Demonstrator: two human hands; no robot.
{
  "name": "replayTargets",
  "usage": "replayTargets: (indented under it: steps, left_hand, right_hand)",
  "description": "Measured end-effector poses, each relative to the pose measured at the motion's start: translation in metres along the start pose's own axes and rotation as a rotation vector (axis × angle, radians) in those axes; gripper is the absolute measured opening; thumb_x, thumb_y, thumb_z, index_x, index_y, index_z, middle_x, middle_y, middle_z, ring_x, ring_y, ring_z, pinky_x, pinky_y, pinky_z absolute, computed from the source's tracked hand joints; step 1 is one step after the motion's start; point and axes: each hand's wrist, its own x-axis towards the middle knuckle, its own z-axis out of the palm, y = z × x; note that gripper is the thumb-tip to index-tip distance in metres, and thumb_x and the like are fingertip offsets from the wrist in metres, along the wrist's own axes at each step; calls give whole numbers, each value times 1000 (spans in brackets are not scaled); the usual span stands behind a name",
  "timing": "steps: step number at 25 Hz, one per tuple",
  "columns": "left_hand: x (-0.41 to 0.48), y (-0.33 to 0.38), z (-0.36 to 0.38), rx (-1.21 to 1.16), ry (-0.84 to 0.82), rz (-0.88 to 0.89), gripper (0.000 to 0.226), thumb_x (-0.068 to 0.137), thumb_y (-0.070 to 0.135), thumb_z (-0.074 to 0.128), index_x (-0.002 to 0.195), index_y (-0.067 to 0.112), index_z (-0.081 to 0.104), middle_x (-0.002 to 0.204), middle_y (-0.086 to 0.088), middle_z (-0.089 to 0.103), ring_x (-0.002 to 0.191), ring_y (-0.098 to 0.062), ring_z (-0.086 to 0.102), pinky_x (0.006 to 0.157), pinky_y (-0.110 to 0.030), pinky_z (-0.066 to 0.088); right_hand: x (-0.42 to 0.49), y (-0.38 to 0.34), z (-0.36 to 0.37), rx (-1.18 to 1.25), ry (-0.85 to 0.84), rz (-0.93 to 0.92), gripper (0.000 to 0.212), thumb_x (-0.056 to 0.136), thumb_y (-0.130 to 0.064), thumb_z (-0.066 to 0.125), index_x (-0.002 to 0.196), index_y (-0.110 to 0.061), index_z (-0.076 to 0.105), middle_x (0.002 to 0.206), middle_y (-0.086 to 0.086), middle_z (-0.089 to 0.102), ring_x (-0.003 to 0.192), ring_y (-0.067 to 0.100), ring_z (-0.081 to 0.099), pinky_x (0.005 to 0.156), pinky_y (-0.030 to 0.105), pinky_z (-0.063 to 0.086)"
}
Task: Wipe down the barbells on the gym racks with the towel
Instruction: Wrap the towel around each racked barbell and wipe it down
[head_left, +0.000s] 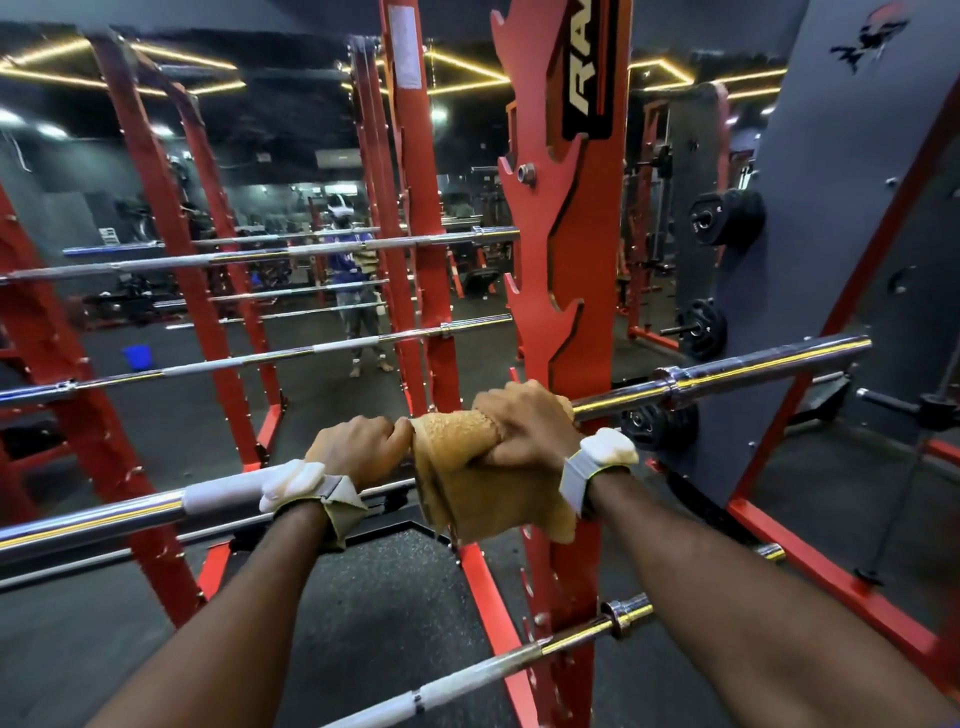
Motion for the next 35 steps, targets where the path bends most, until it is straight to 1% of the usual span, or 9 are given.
replayTargets:
  steps: [4,7,11,15,20,24,27,31,35]
  left_hand:
    - [3,-5,-2,-270,-38,9,61,83,65,18,104,22,56,108,-5,62,99,-31,61,85,-40,51]
    - [12,-5,-4,-779,-94,-57,69,80,77,42,95,15,67,93,-3,67,93,-28,64,93,-47,51]
    - [-2,19,-10,-1088,18,53,63,79,63,52,80,1,62,76,-14,61,75,-25,58,78,-61,51]
    - [-30,61,-51,-1202,33,242,46,100,34,50,103,-9,65,98,-31,63,91,-28,59,84,-52,51]
    - [-27,97,-72,-1075,84,542,47,89,37,54,96,-8,65,89,-24,63,88,-24,61,84,-52,51]
    - [-27,113,-61,-1127,213,582,39,84,30,56,113,7,69,109,1,64,110,-22,59,98,-43,48]
    - [-16,121,-47,-1044,54,562,53,82,39,63,128,14,58,121,-1,57,119,-21,52,102,-38,46]
    - [-20,137,-35,-1079,-413,645,25,85,29,72,102,11,66,89,3,68,82,-9,63,68,-24,53]
    - [-23,138,-10,-955,-359,736,41,77,57,73,73,17,68,62,12,53,59,-6,47,53,-25,36]
  right_hand:
    - [10,-52,3,-70,-48,61,40,61,-37,66,97,-25,53,95,-5,63,93,26,57,75,39,25]
    - [11,-59,-8,54,-156,118,54,68,-36,64,117,-20,48,112,1,57,107,28,50,81,41,22]
    - [13,-52,-51,741,-435,346,63,85,-22,69,138,-12,37,123,4,53,111,18,49,91,34,39]
    - [3,-54,-87,1528,-145,453,45,84,9,63,128,6,52,103,18,66,99,28,67,83,36,57]
    - [-22,-31,-91,1056,394,609,31,64,-25,72,93,-13,72,90,13,75,90,36,71,79,59,57]
    - [-72,-26,-122,1074,578,601,11,75,2,78,80,-7,74,79,7,70,73,19,66,72,38,54]
    - [-103,-28,-147,1192,619,558,17,77,13,74,80,-3,71,76,3,71,73,14,67,70,28,55]
    - [-134,-19,-166,1238,660,602,18,77,12,73,82,-4,70,77,6,69,75,18,67,70,27,54]
    - [-154,-5,-160,1251,693,658,19,76,12,74,87,-2,71,81,10,69,77,21,68,70,30,55]
